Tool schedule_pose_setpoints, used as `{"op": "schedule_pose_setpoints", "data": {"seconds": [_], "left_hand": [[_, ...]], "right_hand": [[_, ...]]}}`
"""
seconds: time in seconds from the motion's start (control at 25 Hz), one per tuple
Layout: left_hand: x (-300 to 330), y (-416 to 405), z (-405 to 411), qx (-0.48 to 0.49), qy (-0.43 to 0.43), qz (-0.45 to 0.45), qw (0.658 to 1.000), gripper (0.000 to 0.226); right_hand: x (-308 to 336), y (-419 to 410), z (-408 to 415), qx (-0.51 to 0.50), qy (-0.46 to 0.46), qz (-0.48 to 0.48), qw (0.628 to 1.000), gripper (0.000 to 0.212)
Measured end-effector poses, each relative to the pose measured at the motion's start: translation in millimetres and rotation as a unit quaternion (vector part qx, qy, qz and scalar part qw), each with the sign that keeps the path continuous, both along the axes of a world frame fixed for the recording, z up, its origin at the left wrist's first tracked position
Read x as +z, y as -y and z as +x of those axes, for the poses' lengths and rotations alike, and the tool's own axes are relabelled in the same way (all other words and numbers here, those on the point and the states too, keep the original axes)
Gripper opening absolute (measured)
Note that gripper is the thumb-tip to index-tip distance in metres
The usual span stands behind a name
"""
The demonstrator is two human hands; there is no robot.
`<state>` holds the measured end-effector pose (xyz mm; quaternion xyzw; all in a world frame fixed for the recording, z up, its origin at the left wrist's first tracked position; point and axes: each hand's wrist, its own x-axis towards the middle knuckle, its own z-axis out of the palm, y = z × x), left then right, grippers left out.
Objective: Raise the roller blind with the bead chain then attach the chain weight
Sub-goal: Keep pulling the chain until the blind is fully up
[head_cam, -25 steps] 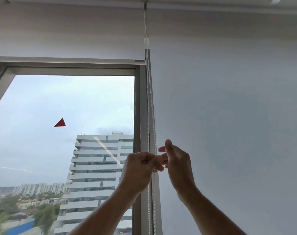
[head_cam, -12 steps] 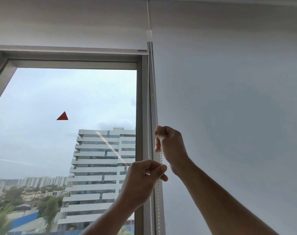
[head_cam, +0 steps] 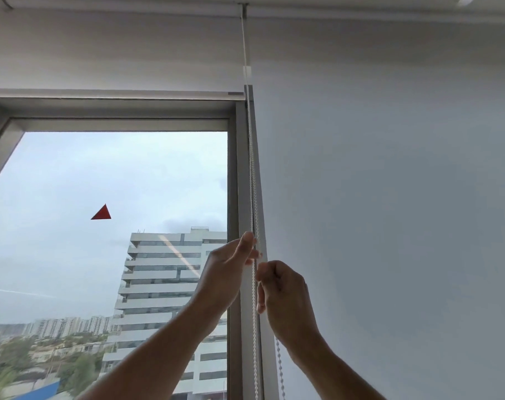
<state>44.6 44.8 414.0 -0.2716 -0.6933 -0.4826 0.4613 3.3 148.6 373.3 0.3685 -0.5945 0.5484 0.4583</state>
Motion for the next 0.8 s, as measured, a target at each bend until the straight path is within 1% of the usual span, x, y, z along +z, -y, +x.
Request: {"op": "schedule_pose_setpoints", "data": {"seconds": [0.08,0.2,0.32,0.4,0.48,0.56,0.64,0.72,0.8], "left_hand": [[6.8,-8.1,0.8,0.010,0.005,-0.006,1.000,0.034],[9.2,-13.0,-4.1,0.027,0.013,0.039,0.999,0.023],[2.4,-11.9,-8.6,0.041,0.015,0.034,0.998,0.021],[-1.3,-12.7,-9.5,0.046,-0.001,0.032,0.998,0.022],[-3.7,-14.8,-9.6,0.056,-0.016,0.020,0.998,0.022],[-9.8,-17.6,-10.0,0.061,-0.026,-0.002,0.998,0.022],[-20.4,-19.7,-11.1,0.070,-0.039,-0.018,0.997,0.022],[-32.8,-20.2,-12.0,0.079,-0.043,-0.016,0.996,0.023],[-42.0,-19.2,-12.6,0.072,-0.037,0.000,0.997,0.024]], "right_hand": [[-12.8,1.5,-3.3,-0.002,0.008,0.006,1.000,0.034],[-26.6,-0.6,-6.3,0.017,0.015,0.017,1.000,0.030],[-30.6,-10.6,-11.6,0.054,0.040,0.029,0.997,0.034],[-27.6,-18.4,-13.4,0.121,0.061,0.004,0.991,0.040],[-20.3,-22.5,-13.7,0.147,0.073,-0.046,0.985,0.047],[-8.1,-23.1,-11.9,0.112,0.077,-0.082,0.987,0.052],[8.2,-22.8,-8.2,0.069,0.069,-0.089,0.991,0.051],[25.8,-22.9,-2.9,0.053,0.070,-0.081,0.993,0.046],[39.8,-21.0,3.2,0.063,0.081,-0.054,0.993,0.040]]}}
